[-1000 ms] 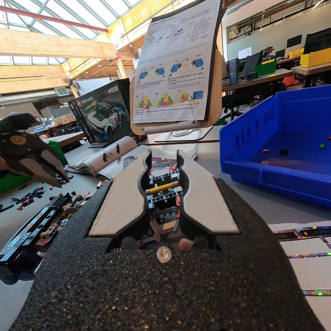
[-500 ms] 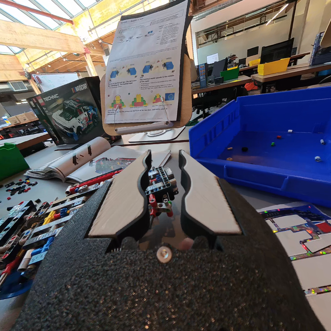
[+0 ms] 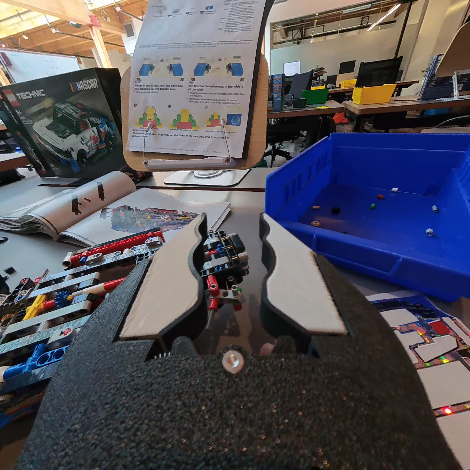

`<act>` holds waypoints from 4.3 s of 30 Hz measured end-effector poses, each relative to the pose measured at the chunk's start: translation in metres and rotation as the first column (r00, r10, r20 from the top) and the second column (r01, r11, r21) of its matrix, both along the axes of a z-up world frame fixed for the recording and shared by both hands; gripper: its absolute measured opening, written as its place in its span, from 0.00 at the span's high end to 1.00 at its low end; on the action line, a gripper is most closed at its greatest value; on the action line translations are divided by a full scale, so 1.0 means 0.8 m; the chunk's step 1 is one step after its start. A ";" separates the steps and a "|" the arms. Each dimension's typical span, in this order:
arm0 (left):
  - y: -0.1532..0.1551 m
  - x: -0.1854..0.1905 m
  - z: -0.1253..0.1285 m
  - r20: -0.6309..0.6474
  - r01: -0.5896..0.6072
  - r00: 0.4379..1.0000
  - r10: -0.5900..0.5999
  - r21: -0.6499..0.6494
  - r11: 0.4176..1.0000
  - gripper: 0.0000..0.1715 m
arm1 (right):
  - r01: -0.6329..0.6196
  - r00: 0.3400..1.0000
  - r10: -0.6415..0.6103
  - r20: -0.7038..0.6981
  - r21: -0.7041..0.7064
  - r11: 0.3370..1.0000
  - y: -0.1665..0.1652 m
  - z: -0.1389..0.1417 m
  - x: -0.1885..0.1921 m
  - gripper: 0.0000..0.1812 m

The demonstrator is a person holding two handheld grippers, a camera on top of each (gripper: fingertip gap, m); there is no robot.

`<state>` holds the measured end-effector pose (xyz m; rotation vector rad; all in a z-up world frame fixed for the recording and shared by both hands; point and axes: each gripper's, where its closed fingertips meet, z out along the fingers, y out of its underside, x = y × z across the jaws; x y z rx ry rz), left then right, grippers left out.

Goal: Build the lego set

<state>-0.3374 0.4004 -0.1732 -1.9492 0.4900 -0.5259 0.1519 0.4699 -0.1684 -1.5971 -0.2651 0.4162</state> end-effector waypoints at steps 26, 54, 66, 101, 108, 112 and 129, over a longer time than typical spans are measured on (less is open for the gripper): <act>0.025 -0.056 0.005 -0.022 -0.247 0.968 0.248 0.055 0.968 0.76 | -0.021 1.000 0.020 0.021 0.009 1.000 -0.002 0.000 -0.006 0.77; -0.012 -0.034 0.009 -0.216 0.022 0.976 0.006 0.130 0.991 1.00 | -0.026 0.968 0.036 0.250 -0.043 0.999 -0.083 0.023 0.001 1.00; -0.042 0.009 -0.042 -0.264 0.203 0.939 -0.222 -0.099 0.974 0.94 | -0.785 0.603 0.797 0.023 -0.158 0.599 -0.268 0.115 -0.334 0.69; -0.088 0.002 -0.074 -0.233 0.338 0.879 -0.417 -0.314 0.887 0.94 | -0.733 0.520 0.810 0.272 -0.346 0.586 -0.206 -0.073 -0.538 0.85; -0.119 0.027 -0.095 -0.253 0.439 0.793 -0.554 -0.394 0.807 0.95 | -0.742 0.545 0.784 0.297 -0.264 0.616 -0.233 -0.059 -0.507 0.87; -0.119 0.035 -0.119 -0.303 0.423 0.759 -0.577 -0.444 0.790 0.96 | -0.734 0.557 0.777 0.292 -0.265 0.625 -0.247 -0.059 -0.489 0.88; -0.078 0.056 -0.071 -0.458 0.339 0.737 -0.497 -0.387 0.858 0.95 | -0.738 0.583 0.726 0.365 -0.137 0.661 -0.272 -0.045 -0.441 0.88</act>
